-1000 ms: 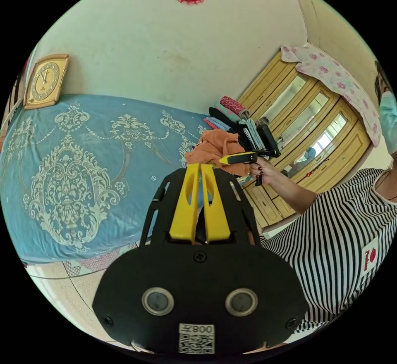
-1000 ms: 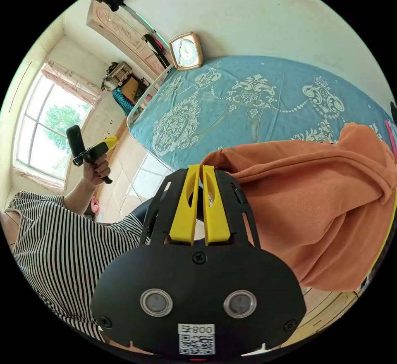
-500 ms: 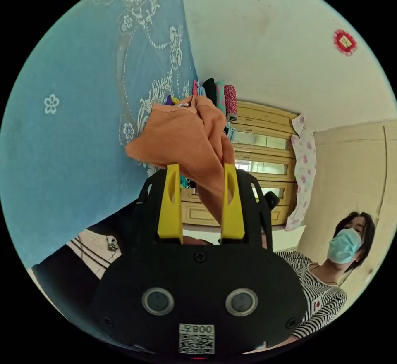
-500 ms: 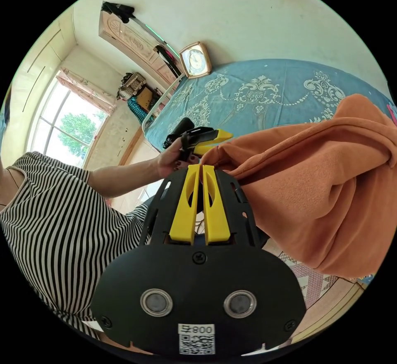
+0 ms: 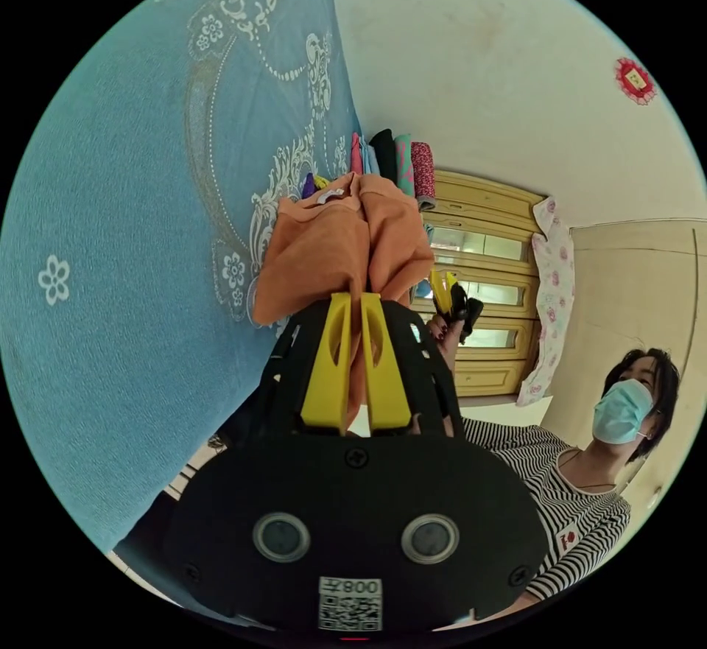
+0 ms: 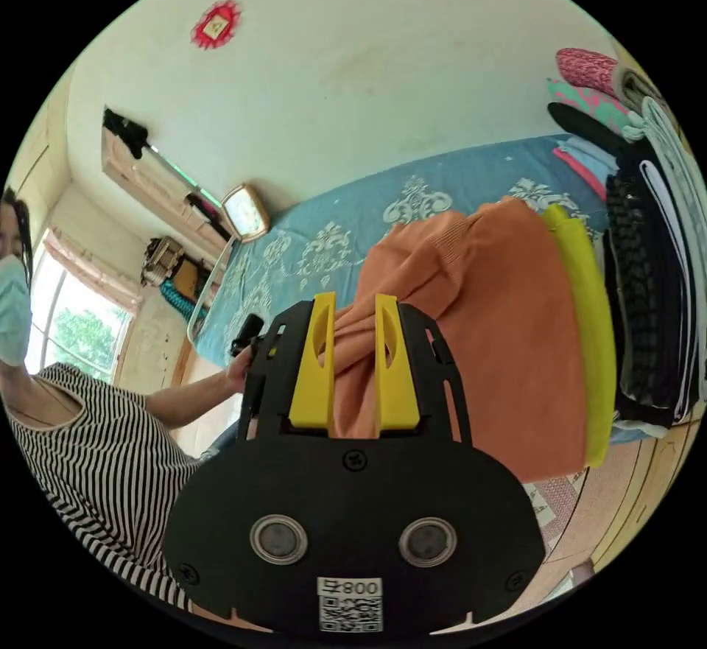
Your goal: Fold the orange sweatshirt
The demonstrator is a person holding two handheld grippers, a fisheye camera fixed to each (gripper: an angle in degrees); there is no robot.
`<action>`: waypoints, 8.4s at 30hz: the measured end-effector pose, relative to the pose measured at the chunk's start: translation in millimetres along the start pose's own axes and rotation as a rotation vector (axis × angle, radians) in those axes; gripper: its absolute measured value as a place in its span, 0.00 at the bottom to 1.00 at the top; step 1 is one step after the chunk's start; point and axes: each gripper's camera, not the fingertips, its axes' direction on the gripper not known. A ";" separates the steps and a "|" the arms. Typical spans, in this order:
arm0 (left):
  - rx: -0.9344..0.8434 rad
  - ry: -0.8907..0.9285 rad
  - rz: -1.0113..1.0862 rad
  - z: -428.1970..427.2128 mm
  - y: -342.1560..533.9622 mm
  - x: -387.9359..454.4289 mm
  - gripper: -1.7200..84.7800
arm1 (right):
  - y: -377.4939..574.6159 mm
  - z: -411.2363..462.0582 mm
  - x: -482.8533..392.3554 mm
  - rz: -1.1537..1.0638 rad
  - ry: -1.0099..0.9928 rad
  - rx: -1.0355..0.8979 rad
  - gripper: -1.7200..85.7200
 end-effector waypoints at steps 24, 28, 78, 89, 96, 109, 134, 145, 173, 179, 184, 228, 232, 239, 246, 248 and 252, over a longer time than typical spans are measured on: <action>0.041 -0.089 0.063 9.3 -16.9 12.1 0.04 | 154.1 121.5 -29.7 -0.193 -0.594 -0.972 0.02; 0.058 -0.062 0.092 9.9 -18.7 23.1 0.04 | 190.3 105.6 13.3 -0.063 -0.469 -1.047 0.02; 0.032 0.049 0.456 48.8 133.6 309.3 0.04 | 160.3 -317.8 76.1 -0.126 0.028 0.072 0.03; 0.266 0.110 0.741 -61.6 242.4 442.9 0.04 | 236.3 -456.3 -54.9 -0.385 -0.040 0.284 0.03; 0.417 0.115 0.941 -127.9 301.2 529.2 0.04 | 251.6 -522.9 -127.9 -0.562 -0.129 0.408 0.03; 0.774 -0.110 1.395 -249.4 427.0 711.3 0.04 | 227.2 -605.0 -232.8 -0.822 -0.252 0.644 0.03; 0.650 -0.700 0.157 -387.3 -11.1 394.3 0.04 | -306.6 -8.7 -143.5 -0.073 -0.028 -0.305 0.03; 0.349 -0.696 0.270 -291.2 -107.3 309.0 0.10 | -289.5 204.6 -325.0 -0.552 -0.029 -0.441 0.09; 0.936 -1.054 -0.061 -568.3 -22.9 303.2 0.05 | -448.3 201.5 -223.3 -0.179 0.144 -0.253 0.04; 0.861 -0.789 -0.184 -565.6 137.4 201.1 0.07 | -347.1 158.9 -158.6 0.026 0.032 -0.248 0.06; 0.661 -0.673 -0.216 -514.1 233.5 156.4 0.10 | -202.8 163.1 -206.9 -0.047 -0.106 -0.446 0.08; 0.624 -0.306 -0.221 -445.8 449.7 77.1 0.06 | 88.9 158.1 -218.4 0.026 -0.176 -0.749 0.05; 0.687 -0.293 -0.170 -429.3 461.3 79.6 0.05 | 91.1 139.6 -223.5 0.044 -0.124 -0.674 0.03; 0.564 -0.435 -0.041 -365.9 403.5 107.7 0.04 | 59.1 127.4 -248.9 0.006 0.077 -0.554 0.02; 0.250 -0.767 0.091 -226.8 274.7 135.1 0.03 | 33.2 203.2 -334.7 -0.221 0.233 -0.613 0.02; 0.139 -0.964 0.097 -170.0 232.0 128.3 0.02 | 36.0 231.1 -352.4 -0.288 0.285 -0.659 0.02; -0.092 -1.234 0.063 -90.0 186.4 89.3 0.02 | 61.6 284.1 -372.1 -0.396 0.423 -0.743 0.02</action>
